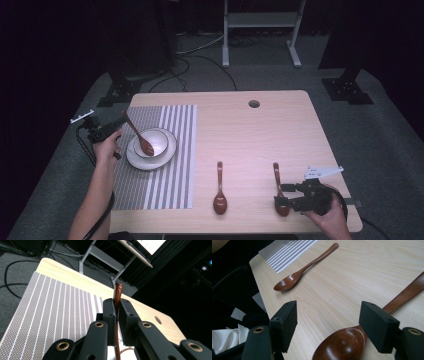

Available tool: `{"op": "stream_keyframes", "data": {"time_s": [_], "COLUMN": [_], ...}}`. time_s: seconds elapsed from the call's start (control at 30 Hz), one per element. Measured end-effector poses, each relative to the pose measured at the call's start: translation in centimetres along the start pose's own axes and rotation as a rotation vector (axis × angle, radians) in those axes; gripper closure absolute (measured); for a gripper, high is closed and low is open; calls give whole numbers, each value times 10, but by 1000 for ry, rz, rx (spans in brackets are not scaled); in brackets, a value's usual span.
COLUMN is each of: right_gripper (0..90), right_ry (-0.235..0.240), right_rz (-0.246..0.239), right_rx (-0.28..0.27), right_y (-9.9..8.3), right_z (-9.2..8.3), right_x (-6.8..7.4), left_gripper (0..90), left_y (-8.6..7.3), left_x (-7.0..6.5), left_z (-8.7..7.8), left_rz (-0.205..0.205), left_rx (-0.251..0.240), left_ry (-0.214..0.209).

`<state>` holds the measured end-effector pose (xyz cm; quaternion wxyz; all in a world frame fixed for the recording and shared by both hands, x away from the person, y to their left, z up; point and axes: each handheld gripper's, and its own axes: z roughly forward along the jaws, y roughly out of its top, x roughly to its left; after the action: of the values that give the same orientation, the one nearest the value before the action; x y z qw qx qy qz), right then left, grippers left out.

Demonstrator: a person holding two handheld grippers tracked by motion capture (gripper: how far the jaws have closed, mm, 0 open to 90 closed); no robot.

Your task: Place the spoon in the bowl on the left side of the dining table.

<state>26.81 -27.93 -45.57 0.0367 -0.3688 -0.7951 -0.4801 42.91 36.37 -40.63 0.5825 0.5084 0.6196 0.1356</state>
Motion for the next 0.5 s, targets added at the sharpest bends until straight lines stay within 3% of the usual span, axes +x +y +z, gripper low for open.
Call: {"op": "stream_keyframes", "data": {"time_s": [0.33,0.5], "right_gripper": [297,296], "right_ry": [1,2], "right_rz": [-2,-4], "right_rx": [0,-4], "right_y": [1,2], "right_z": [0,0], "right_x": [1,1], "left_gripper": [813,784], "left_y": [-9,-12], "left_x": [9,9], "left_z": [-1,-1], "left_rz": [-16,-2], "left_rx": [22,37], "left_ry": [9,12]}}
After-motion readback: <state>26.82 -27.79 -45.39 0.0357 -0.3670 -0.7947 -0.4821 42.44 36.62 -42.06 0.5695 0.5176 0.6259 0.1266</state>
